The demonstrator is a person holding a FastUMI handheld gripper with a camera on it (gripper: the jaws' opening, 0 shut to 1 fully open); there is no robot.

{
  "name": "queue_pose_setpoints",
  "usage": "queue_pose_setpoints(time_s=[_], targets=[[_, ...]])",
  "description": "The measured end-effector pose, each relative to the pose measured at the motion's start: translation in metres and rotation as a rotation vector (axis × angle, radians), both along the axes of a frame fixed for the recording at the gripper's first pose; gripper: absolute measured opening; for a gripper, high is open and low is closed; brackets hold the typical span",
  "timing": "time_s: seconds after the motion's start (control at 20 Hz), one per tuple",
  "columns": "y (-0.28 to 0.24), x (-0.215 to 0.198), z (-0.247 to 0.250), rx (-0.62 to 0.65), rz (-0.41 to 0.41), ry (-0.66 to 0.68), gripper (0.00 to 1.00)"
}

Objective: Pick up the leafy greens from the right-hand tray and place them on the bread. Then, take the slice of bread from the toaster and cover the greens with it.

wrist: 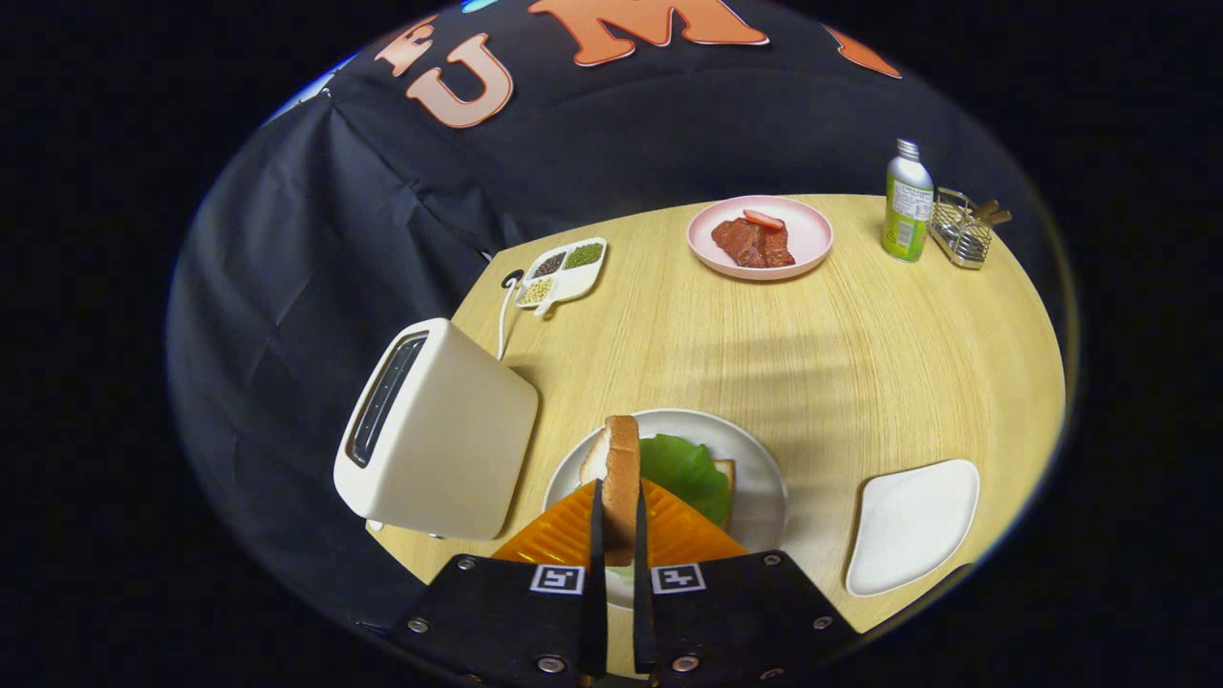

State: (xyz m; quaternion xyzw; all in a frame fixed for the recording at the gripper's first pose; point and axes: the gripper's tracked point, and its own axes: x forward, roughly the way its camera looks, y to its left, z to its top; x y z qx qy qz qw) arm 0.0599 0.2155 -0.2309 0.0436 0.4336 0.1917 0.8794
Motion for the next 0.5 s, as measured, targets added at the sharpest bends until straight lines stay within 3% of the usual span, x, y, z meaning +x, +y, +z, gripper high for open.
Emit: queue_pose_setpoints(time_s=[0.25, 0.5], targets=[[-0.017, 0.006, -0.009, -0.030, -0.010, 0.014, 0.16], [-0.032, 0.007, -0.017, -0.080, -0.020, 0.020, 0.33]])
